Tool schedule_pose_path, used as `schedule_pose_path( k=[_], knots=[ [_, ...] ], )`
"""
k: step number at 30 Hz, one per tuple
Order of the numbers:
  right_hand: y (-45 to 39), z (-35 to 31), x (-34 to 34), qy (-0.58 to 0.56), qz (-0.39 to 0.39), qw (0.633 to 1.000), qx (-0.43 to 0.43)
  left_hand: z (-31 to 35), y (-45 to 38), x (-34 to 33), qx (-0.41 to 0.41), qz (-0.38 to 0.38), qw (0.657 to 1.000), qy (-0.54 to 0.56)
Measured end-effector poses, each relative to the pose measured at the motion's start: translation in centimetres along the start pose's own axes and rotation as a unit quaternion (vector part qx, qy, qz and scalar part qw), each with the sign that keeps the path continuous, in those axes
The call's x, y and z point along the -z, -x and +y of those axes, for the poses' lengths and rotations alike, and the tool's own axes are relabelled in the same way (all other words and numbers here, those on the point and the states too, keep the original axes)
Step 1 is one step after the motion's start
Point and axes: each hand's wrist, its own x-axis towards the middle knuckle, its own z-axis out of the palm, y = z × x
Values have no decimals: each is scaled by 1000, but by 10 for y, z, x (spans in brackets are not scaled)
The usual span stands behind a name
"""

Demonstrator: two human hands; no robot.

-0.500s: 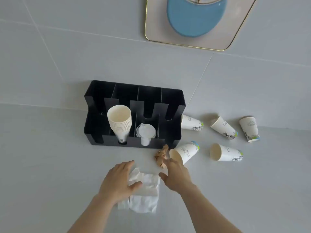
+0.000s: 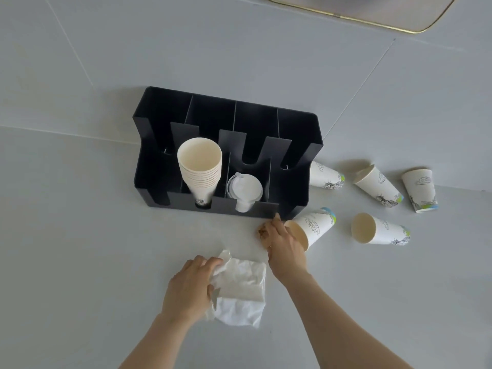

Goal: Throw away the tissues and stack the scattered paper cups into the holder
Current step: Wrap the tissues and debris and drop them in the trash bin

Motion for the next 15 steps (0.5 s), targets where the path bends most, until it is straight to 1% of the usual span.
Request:
schedule_pose_path(
  k=[2,7,9,11,13,15],
  knots=[
    [-2,4,-6,6,9,1000,-18,-4,1,-2,24,6,1000,10],
    [1,7,-6,12,28,1000,-2,-12,3,-3,73,58,994,52],
    [7,4,-3,-29,49,998,5,-13,4,-1,89,78,991,65],
    [16,0,4,-101,72,992,25,-12,4,4,97,98,988,73],
    [29,-5,12,-142,66,986,59,-11,3,9,108,127,982,88],
    [43,-9,17,-163,38,982,88,-8,3,13,118,151,976,102]
  ],
)
